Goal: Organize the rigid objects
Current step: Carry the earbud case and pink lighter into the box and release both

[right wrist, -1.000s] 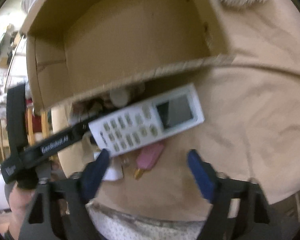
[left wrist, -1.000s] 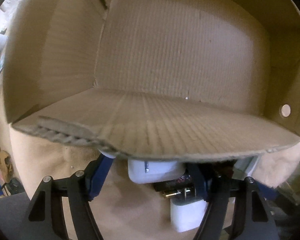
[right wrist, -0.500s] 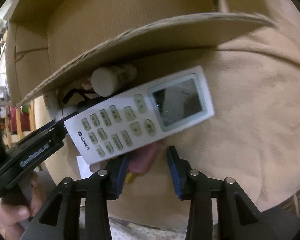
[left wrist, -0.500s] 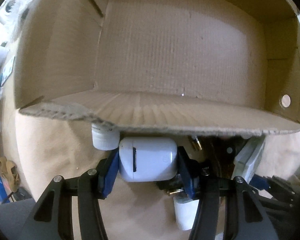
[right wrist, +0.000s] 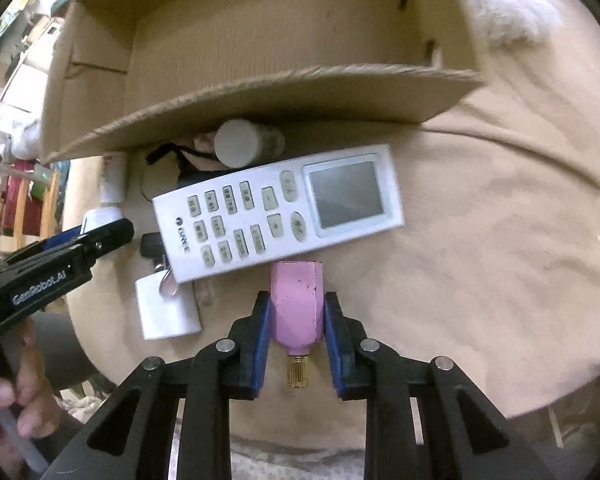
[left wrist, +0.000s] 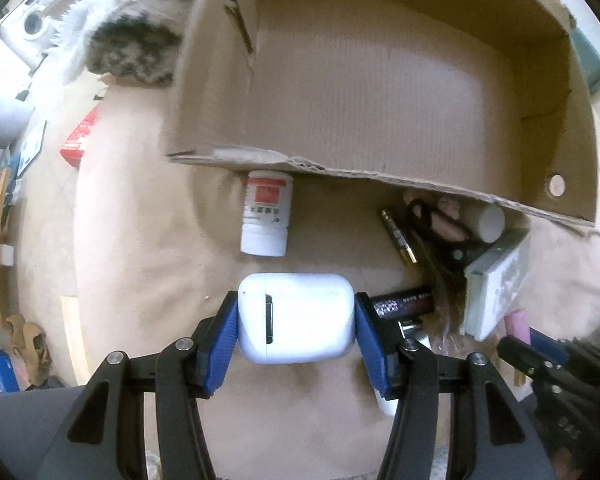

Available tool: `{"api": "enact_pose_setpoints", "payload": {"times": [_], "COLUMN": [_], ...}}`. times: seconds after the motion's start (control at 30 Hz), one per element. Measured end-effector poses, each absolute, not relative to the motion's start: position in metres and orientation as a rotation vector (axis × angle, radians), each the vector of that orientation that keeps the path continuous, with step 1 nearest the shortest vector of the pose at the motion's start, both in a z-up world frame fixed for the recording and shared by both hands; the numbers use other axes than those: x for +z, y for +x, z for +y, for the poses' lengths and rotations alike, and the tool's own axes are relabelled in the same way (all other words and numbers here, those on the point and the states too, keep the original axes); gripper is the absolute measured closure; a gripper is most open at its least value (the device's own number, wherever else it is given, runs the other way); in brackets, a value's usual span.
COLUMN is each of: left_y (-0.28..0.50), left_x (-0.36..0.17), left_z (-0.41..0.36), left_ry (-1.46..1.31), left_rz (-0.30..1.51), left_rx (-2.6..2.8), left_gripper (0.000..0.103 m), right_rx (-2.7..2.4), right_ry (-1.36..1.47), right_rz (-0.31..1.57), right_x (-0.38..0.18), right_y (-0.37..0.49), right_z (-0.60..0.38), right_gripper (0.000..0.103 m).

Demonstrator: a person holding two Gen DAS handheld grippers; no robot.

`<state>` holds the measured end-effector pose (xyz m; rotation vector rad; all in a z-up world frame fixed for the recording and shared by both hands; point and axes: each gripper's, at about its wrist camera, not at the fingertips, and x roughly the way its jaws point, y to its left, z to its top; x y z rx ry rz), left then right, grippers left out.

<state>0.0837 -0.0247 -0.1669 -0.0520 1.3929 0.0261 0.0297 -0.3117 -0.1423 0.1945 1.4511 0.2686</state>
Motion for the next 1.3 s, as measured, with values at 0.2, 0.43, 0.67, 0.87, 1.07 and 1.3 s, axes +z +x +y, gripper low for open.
{"api": "enact_pose_setpoints", "payload": {"times": [0.2,0.43,0.67,0.87,1.07,1.3], "left_y": [0.058,0.047,0.063,0.102,0.113,0.123], "left_x": [-0.116,-0.039,0.000,-0.021,-0.048,-0.062], "left_z": [-0.015,-0.038,-0.133,-0.135,-0.136,-0.138], "left_ry": [-0.060,-0.041,0.027,0.046,0.039,0.052], "left_rz": [1.326,1.184,1.111,1.091,1.108,1.114], "left_rx": [0.014,-0.009,-0.021,-0.027,-0.035,-0.027], "left_gripper": [0.051,0.051,0.051,0.051,0.051,0.051], "right_rx": [0.277,0.317,0.313,0.285,0.272,0.281], "right_ry": [0.214,0.244,0.224,0.191,0.163,0.184], "right_rz": [1.367,1.151,1.065,1.087,1.115,1.198], "right_x": [-0.117,-0.066,-0.034,-0.040,-0.070,-0.094], "right_y": [-0.001,0.004,0.060,0.114,0.135,0.148], "right_z": [-0.311,-0.315,-0.319,-0.315,-0.309,-0.304], "right_gripper": [0.076,0.076,0.076,0.076,0.076,0.076]}}
